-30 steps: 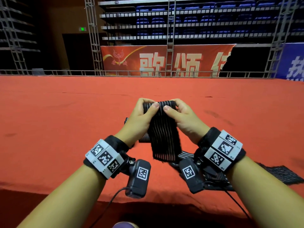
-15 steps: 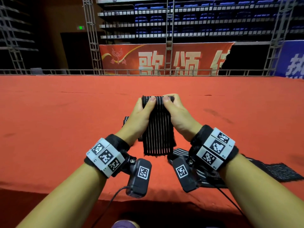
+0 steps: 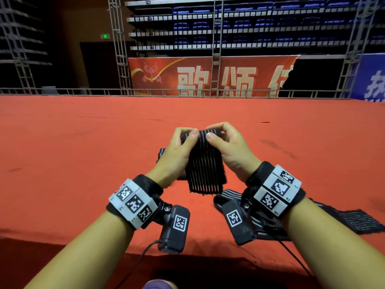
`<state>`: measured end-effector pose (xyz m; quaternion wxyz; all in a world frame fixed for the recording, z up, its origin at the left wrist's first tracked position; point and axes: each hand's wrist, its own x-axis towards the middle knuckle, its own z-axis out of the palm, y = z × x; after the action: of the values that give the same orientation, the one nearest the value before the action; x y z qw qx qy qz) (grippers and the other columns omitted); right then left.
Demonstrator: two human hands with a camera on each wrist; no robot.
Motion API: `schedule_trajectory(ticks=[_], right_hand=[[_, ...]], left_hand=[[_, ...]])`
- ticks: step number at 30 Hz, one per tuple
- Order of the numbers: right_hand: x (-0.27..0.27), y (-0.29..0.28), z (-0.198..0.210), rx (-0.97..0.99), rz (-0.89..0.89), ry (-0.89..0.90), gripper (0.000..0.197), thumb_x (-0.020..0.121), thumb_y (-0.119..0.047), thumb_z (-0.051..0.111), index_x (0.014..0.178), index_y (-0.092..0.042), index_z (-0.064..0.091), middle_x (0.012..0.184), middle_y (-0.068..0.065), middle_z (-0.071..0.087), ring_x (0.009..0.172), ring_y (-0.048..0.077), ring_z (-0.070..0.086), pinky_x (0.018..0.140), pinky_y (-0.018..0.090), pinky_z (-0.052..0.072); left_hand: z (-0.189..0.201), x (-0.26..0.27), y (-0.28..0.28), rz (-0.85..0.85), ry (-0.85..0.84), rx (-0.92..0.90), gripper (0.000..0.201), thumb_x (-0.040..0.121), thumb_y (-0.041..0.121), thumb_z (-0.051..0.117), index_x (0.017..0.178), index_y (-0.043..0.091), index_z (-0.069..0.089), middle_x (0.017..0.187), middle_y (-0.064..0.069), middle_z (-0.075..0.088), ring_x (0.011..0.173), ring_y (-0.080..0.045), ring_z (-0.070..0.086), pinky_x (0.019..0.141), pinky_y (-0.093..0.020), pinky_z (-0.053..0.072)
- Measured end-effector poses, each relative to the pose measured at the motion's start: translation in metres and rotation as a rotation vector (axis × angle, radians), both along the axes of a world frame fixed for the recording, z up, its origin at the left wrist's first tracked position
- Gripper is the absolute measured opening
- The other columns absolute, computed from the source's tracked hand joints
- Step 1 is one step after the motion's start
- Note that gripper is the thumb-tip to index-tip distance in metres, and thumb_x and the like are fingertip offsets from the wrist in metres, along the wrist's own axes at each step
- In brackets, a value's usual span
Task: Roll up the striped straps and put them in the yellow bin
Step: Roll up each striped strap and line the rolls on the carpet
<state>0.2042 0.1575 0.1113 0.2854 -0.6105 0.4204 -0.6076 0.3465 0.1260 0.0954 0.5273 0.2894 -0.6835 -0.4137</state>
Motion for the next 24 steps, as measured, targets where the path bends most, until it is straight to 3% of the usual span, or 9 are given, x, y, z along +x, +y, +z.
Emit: schedule_trajectory(ticks=[2, 5, 9, 11, 14, 16, 19, 21, 24], right_hand=[[0.004, 0.002, -0.001, -0.007, 0.007, -0.047, 0.013, 0.094, -0.011, 0.059, 0.105, -0.007, 0.054, 0.086, 0.005, 0.058, 0.071, 0.006, 0.057, 0.062, 0.018, 0.048], [0.008, 0.000, -0.002, 0.105, 0.056, -0.080, 0.021, 0.099, -0.028, 0.052, 0.101, -0.007, 0.053, 0.075, -0.003, 0.055, 0.053, -0.003, 0.052, 0.047, 0.012, 0.040], [0.010, -0.005, -0.004, 0.047, 0.052, -0.072, 0.012, 0.097, -0.012, 0.054, 0.103, -0.002, 0.055, 0.087, 0.007, 0.057, 0.075, 0.011, 0.055, 0.062, 0.016, 0.047], [0.010, -0.005, -0.005, 0.047, 0.042, -0.075, 0.011, 0.097, -0.011, 0.053, 0.106, -0.004, 0.053, 0.085, 0.004, 0.054, 0.070, 0.009, 0.053, 0.055, 0.014, 0.044], [0.009, -0.009, -0.011, 0.139, 0.016, 0.007, 0.016, 0.101, -0.024, 0.046, 0.103, -0.010, 0.052, 0.079, 0.000, 0.052, 0.062, 0.010, 0.049, 0.044, 0.016, 0.038], [0.008, -0.012, -0.016, 0.126, 0.004, 0.022, 0.013, 0.101, -0.019, 0.046, 0.103, -0.008, 0.052, 0.081, 0.001, 0.052, 0.065, 0.010, 0.049, 0.046, 0.014, 0.039], [0.007, -0.015, -0.020, 0.095, 0.020, 0.004, 0.011, 0.098, -0.011, 0.051, 0.107, -0.005, 0.052, 0.086, 0.005, 0.055, 0.070, 0.011, 0.053, 0.051, 0.013, 0.043], [0.008, -0.016, -0.022, 0.146, 0.042, -0.020, 0.016, 0.099, -0.019, 0.051, 0.109, -0.006, 0.052, 0.087, 0.003, 0.054, 0.068, 0.011, 0.053, 0.048, 0.017, 0.044], [0.007, -0.024, -0.028, 0.212, 0.032, -0.011, 0.019, 0.100, -0.026, 0.049, 0.107, -0.009, 0.052, 0.084, 0.001, 0.054, 0.065, 0.010, 0.053, 0.045, 0.019, 0.043]], left_hand=[[0.003, 0.002, 0.000, 0.029, 0.025, 0.006, 0.019, 0.102, 0.033, 0.044, 0.106, 0.016, 0.051, 0.093, 0.005, 0.055, 0.077, 0.004, 0.056, 0.074, -0.017, 0.046], [0.004, 0.005, 0.002, 0.019, 0.047, -0.047, 0.018, 0.102, 0.019, 0.047, 0.115, 0.005, 0.048, 0.093, 0.003, 0.053, 0.072, 0.010, 0.055, 0.068, -0.010, 0.045], [0.000, 0.010, 0.003, 0.001, 0.055, 0.006, 0.019, 0.101, 0.022, 0.050, 0.114, 0.009, 0.045, 0.098, 0.002, 0.055, 0.078, 0.005, 0.059, 0.072, -0.015, 0.050], [-0.001, 0.012, 0.004, -0.003, 0.071, 0.054, 0.020, 0.101, 0.021, 0.049, 0.115, 0.007, 0.044, 0.093, 0.000, 0.058, 0.070, 0.003, 0.063, 0.063, -0.017, 0.053], [-0.002, 0.016, 0.004, -0.038, 0.046, 0.091, 0.022, 0.101, 0.017, 0.051, 0.119, 0.009, 0.043, 0.087, -0.008, 0.062, 0.065, -0.014, 0.066, 0.051, -0.027, 0.055], [-0.005, 0.018, 0.003, -0.035, 0.008, 0.103, 0.025, 0.099, 0.019, 0.053, 0.121, 0.014, 0.044, 0.091, -0.009, 0.062, 0.070, -0.018, 0.066, 0.053, -0.028, 0.055], [-0.011, 0.020, 0.000, -0.017, -0.016, 0.110, 0.025, 0.099, 0.026, 0.053, 0.121, 0.015, 0.047, 0.098, -0.009, 0.062, 0.077, -0.014, 0.067, 0.061, -0.033, 0.058], [-0.014, 0.020, -0.002, -0.013, -0.010, 0.105, 0.026, 0.100, 0.023, 0.052, 0.123, 0.013, 0.046, 0.097, -0.010, 0.060, 0.072, -0.015, 0.067, 0.053, -0.036, 0.057], [-0.018, 0.022, -0.005, -0.012, -0.025, 0.112, 0.026, 0.100, 0.021, 0.052, 0.125, 0.018, 0.046, 0.098, -0.011, 0.055, 0.071, -0.021, 0.063, 0.044, -0.031, 0.052]])
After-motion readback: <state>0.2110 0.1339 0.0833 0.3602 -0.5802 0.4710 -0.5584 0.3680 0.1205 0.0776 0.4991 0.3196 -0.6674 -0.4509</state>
